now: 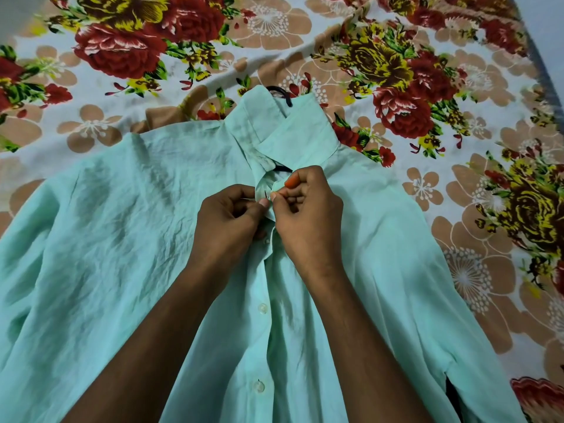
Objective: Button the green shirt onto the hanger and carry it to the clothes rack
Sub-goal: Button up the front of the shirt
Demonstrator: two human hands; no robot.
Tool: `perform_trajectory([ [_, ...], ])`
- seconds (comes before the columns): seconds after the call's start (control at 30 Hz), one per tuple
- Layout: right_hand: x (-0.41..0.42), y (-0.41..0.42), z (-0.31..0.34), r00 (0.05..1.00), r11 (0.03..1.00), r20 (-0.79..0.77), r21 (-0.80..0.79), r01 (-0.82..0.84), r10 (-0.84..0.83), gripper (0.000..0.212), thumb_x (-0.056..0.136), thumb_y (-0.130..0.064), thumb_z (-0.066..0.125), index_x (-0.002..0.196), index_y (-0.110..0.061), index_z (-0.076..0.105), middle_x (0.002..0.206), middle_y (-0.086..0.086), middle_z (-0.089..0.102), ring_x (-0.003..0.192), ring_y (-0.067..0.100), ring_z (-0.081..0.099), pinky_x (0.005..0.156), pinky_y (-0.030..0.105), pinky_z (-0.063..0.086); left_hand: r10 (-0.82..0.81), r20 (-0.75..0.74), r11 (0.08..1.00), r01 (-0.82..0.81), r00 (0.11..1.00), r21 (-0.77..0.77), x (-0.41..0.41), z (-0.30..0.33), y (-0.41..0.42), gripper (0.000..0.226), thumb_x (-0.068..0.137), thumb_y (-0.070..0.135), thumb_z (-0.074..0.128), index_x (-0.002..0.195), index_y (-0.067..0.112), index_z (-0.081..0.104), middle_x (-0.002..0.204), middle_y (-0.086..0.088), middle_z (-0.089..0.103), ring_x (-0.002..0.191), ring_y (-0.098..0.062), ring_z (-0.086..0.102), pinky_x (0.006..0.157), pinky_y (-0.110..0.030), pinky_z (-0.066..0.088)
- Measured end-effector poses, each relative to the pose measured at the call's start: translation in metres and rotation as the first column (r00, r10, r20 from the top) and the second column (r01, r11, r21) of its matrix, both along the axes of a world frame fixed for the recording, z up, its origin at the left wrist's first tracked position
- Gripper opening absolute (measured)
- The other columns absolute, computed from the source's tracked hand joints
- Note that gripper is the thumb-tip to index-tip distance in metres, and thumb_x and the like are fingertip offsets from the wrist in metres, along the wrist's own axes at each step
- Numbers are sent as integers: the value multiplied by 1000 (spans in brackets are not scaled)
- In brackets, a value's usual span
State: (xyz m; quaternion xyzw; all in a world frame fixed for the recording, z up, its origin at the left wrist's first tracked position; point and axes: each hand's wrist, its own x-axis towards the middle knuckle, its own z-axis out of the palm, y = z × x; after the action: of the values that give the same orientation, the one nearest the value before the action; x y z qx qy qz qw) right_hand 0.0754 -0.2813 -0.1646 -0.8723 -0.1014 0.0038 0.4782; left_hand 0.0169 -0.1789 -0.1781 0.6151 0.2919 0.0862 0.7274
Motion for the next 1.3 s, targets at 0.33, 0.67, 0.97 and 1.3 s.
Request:
perform_trajectory([
  [0.33,4,-6,-2,996,995,19,-55,-84,86,28,86,-3,76,91,-15,50,80,-2,67,77,7,69,70,25,59,-38,-11,991,39,999,128,-1,1,0,25,97,4,59,87,12,80,73,-4,75,57,-16,66,62,-33,59],
  [0.67,7,-11,4,977,977,-21,-14,-211,211,26,93,-16,73,100,-14,49,82,-6,65,77,-3,65,67,10,50,52,12,997,-52,999,52,5,-3,-1,7,89,5,76,83,2,78,65,-16,72,48,-22,59,50,-26,49],
  [0.97,12,-5,-4,984,984,1,-43,-175,176,26,90,-2,69,94,-14,47,78,2,64,73,7,65,63,18,52,50,22,999,-51,998,11,3,-3,-1,5,93,2,72,96,-1,74,73,-17,73,55,-18,63,51,-26,53],
  [1.3,3,-3,0,976,975,66,-97,-199,206,32,91,1,63,88,-19,39,77,1,56,74,19,61,66,46,52,7,-18,1000,-7,1000,-2,2,0,4,10,97,5,66,94,-4,70,76,-19,74,57,-18,64,53,-30,58],
])
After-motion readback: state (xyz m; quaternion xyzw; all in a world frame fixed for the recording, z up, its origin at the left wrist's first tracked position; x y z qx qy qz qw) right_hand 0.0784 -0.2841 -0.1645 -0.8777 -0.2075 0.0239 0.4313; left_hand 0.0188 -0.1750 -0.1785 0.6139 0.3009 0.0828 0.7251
